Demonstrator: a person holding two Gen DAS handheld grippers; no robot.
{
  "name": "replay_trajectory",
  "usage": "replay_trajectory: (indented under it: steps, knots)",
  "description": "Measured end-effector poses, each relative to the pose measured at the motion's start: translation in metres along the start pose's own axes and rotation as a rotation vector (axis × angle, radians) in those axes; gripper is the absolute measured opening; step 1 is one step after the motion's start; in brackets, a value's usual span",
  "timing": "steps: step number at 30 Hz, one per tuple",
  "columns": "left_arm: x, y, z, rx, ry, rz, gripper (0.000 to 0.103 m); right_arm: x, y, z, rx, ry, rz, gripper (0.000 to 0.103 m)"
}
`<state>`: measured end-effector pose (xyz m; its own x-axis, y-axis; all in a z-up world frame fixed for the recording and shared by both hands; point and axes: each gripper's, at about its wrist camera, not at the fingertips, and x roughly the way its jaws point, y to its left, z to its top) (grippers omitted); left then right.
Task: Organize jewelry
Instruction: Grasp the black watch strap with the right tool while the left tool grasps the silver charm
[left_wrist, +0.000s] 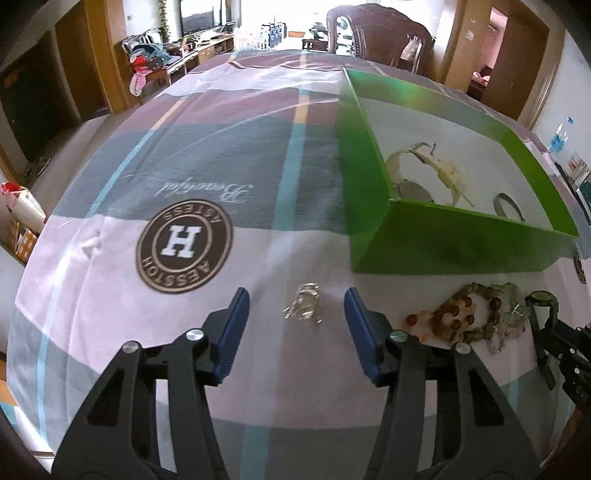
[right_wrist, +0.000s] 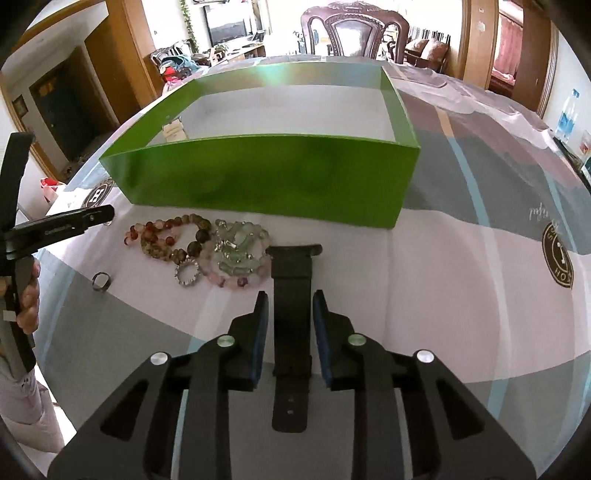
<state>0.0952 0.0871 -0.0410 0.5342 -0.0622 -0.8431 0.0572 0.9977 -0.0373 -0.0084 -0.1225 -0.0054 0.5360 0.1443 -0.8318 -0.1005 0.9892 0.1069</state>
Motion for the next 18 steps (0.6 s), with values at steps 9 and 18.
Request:
replay_trajectory:
  steps: [9, 18]
  knots:
    - [0.004, -0.005, -0.002, 0.014, -0.007, 0.001, 0.014, 0.000, 0.012, 0.005, -0.028, -0.049, -0.050, 0.029]
    - [-0.027, -0.019, -0.013, 0.053, -0.053, -0.040, 0.014, -0.015, 0.014, 0.006, -0.037, -0.090, -0.039, 0.021]
